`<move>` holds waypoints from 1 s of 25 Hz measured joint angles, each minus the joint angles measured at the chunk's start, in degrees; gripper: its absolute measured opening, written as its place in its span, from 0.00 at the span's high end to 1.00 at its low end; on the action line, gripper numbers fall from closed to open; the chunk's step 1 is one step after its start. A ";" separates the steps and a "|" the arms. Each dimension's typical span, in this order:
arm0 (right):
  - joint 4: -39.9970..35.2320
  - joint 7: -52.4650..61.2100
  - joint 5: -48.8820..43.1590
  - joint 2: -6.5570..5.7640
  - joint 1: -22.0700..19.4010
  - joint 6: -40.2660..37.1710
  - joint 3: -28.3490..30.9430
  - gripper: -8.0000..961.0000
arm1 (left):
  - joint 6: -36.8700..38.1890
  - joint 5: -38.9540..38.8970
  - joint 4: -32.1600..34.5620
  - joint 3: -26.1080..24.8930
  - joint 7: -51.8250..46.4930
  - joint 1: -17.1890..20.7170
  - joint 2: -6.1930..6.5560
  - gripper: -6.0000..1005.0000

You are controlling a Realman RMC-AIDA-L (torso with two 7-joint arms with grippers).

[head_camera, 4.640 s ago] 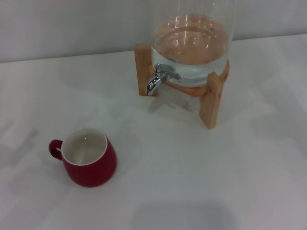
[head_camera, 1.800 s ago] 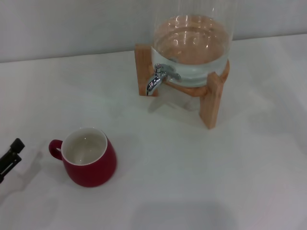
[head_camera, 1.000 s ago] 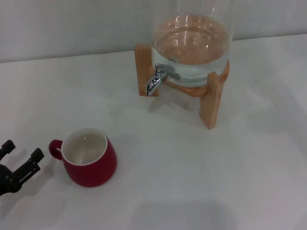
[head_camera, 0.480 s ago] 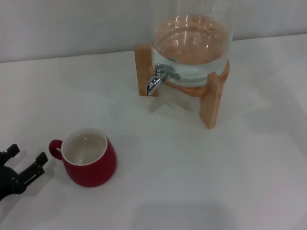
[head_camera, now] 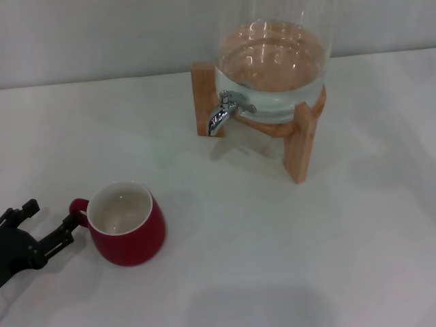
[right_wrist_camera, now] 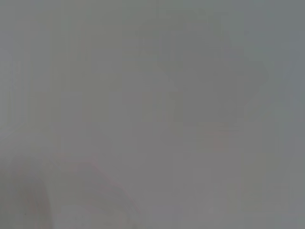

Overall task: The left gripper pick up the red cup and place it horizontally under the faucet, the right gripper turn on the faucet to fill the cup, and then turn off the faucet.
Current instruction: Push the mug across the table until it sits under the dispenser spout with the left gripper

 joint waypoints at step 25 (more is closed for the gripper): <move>0.00 -0.23 0.09 0.30 0.01 0.20 0.87 0.25 | 3.52 0.19 -1.51 1.02 -0.24 -3.37 0.02 0.16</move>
